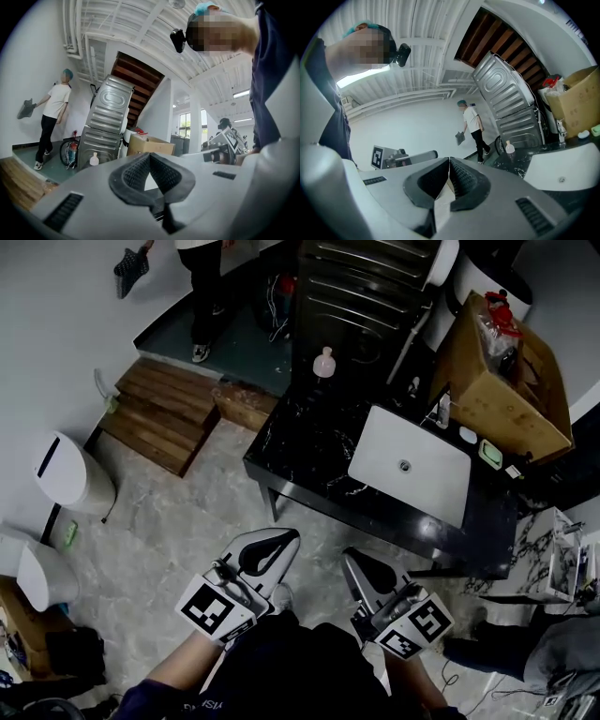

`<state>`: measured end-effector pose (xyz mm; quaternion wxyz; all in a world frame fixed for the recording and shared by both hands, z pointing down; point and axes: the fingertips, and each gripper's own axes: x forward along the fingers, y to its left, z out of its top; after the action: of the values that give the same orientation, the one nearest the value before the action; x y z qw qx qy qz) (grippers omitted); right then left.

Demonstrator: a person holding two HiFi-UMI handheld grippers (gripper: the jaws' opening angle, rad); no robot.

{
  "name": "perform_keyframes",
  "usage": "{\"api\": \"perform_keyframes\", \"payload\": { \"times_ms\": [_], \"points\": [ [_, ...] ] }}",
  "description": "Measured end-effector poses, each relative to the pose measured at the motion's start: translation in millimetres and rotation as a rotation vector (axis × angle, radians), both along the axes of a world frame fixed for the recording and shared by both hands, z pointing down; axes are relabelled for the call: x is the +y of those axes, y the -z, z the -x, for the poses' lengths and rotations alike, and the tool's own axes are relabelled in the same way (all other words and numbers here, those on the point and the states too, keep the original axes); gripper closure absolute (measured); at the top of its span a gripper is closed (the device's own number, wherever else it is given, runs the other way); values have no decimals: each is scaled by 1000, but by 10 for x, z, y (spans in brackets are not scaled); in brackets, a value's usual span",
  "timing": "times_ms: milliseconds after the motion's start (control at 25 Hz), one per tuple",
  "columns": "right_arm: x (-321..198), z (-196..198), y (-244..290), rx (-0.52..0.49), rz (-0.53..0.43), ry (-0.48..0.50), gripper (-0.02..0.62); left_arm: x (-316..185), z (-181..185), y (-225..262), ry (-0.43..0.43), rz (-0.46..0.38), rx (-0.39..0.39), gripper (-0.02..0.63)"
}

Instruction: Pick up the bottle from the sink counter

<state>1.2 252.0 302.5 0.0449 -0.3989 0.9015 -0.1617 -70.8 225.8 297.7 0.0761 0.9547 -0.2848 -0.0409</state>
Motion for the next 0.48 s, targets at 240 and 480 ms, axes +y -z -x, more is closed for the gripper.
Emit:
{"api": "perform_keyframes", "payload": {
  "times_ms": [240,480],
  "points": [
    [-201,17,-33,-2,4,-23,569,-203,55,-105,-12,21,-44,600],
    [-360,14,-85,-1,13,-37,569,-346,92,-114,-11,30,-46,600]
  ]
}}
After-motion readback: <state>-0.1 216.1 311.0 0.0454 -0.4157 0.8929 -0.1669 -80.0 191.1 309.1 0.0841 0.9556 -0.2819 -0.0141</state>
